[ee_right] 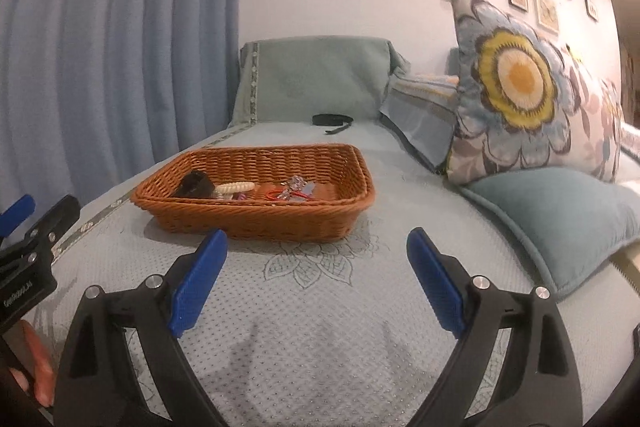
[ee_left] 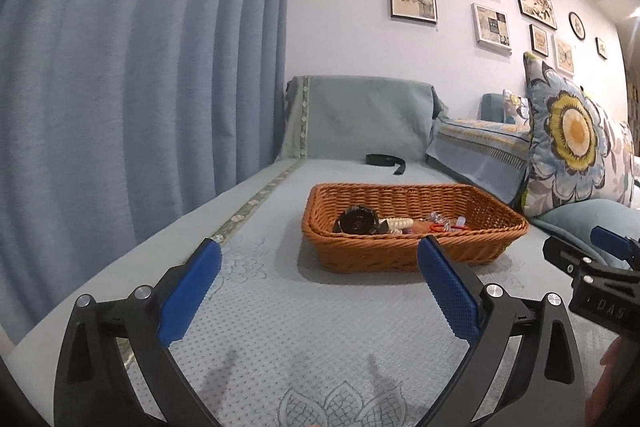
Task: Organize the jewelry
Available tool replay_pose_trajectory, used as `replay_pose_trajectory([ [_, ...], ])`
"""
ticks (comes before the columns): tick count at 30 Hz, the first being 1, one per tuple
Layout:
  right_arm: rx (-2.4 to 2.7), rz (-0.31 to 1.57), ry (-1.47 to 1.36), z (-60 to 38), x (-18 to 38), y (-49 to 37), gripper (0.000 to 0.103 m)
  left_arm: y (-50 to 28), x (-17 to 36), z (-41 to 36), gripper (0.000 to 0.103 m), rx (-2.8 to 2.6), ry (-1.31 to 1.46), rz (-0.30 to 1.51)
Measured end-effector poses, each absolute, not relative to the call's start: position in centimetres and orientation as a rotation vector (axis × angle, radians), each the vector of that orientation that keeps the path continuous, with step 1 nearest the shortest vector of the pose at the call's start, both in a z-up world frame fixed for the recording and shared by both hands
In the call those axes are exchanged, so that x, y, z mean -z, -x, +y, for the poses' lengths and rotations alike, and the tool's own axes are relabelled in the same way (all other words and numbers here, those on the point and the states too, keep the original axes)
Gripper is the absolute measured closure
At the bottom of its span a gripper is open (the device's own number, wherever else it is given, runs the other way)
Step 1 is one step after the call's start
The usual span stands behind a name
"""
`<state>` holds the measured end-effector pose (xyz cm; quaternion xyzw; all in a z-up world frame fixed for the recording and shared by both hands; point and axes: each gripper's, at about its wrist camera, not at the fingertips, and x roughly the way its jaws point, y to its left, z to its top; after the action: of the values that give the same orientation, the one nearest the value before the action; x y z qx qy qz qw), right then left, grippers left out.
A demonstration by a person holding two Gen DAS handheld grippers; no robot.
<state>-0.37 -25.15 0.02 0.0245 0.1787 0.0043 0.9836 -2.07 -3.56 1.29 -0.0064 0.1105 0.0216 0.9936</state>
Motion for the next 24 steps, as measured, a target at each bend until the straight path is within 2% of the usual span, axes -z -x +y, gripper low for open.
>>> replay_pose_trajectory([
  [20, 0.000, 0.359, -0.017, -24.16, 0.18, 0.40, 0.016, 2.04, -1.17, -3.67, 0.008, -0.049, 0.018, 0.216],
  [24, 0.003, 0.364, -0.028, -24.31, 0.19, 0.37, 0.013, 2.04, -1.22, -3.68, 0.008, -0.051, 0.017, 0.222],
])
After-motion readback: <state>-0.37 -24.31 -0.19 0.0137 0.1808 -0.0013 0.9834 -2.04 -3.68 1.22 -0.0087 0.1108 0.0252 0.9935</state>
